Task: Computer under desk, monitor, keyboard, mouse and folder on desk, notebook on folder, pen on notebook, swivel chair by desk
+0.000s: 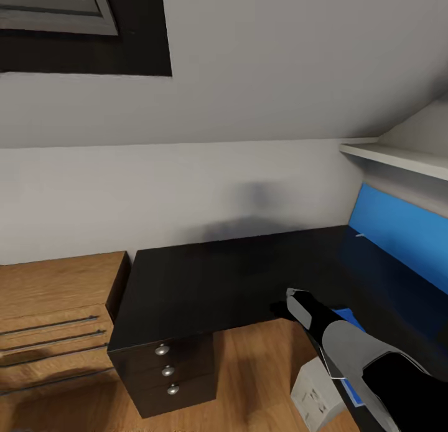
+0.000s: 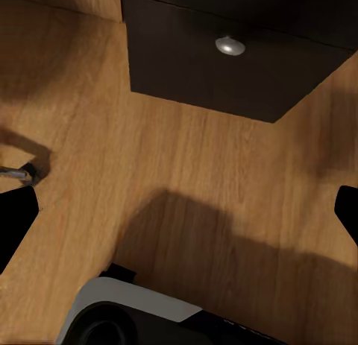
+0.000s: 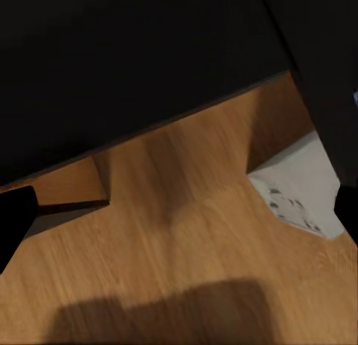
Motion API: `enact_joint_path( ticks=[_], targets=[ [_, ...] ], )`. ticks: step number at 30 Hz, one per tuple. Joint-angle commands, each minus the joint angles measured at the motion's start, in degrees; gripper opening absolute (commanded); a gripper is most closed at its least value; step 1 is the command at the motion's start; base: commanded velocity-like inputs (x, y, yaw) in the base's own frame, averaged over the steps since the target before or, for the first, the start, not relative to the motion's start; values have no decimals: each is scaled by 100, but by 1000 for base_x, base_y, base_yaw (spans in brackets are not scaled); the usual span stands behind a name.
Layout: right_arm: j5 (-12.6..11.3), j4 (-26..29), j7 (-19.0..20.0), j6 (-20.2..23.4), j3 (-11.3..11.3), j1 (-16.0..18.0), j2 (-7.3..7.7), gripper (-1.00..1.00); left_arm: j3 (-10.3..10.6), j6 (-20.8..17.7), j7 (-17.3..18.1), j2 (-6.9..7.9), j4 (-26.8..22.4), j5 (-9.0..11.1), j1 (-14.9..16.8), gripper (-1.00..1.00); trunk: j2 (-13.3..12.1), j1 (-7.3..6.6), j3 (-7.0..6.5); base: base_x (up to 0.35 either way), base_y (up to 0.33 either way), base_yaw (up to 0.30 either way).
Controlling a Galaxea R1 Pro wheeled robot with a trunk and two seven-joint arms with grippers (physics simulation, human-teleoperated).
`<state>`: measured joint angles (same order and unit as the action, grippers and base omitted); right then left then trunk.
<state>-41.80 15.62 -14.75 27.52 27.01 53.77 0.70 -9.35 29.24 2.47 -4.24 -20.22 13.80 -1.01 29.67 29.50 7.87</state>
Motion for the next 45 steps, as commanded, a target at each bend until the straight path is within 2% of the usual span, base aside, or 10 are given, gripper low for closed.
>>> enact_joint_path(
  ticks=[1,11,19,24,34,38,40,45],
  targets=[
    [-48,17,-42,26,46,2,-16,100,-7,2,26,-2,-9,44,-2,100,9,2,10,0,0,277],
    [245,3,-27,22,52,-7,-161,100,-12,-5,26,2,-9,44,-1,100,9,2,27,-152,0,222],
    [336,-5,-13,-99,56,-127,-225,100,-7,-6,26,2,-9,44,-2,100,9,2,30,-300,0,45],
    [456,-16,-12,-464,58,-237,-380,100,-6,-6,26,2,-9,44,-2,100,9,2,31,-320,0,10],
    [1218,-379,-11,-1241,59,-405,-672,100,-6,-6,29,2,-9,44,-2,100,9,2,31,-325,0,2],
    [1337,-578,-11,-1512,59,-419,-766,100,-6,-9,32,2,-9,44,0,100,9,2,31,-326,0,0],
    [1399,-770,-6,-1783,60,-438,-868,100,-6,-13,34,2,-9,44,-1,100,9,2,31,-326,0,0],
    [1452,-1090,33,-2281,57,-575,-954,100,-6,-14,31,8,-9,44,-1,100,9,2,31,-326,0,0]
  ],
)
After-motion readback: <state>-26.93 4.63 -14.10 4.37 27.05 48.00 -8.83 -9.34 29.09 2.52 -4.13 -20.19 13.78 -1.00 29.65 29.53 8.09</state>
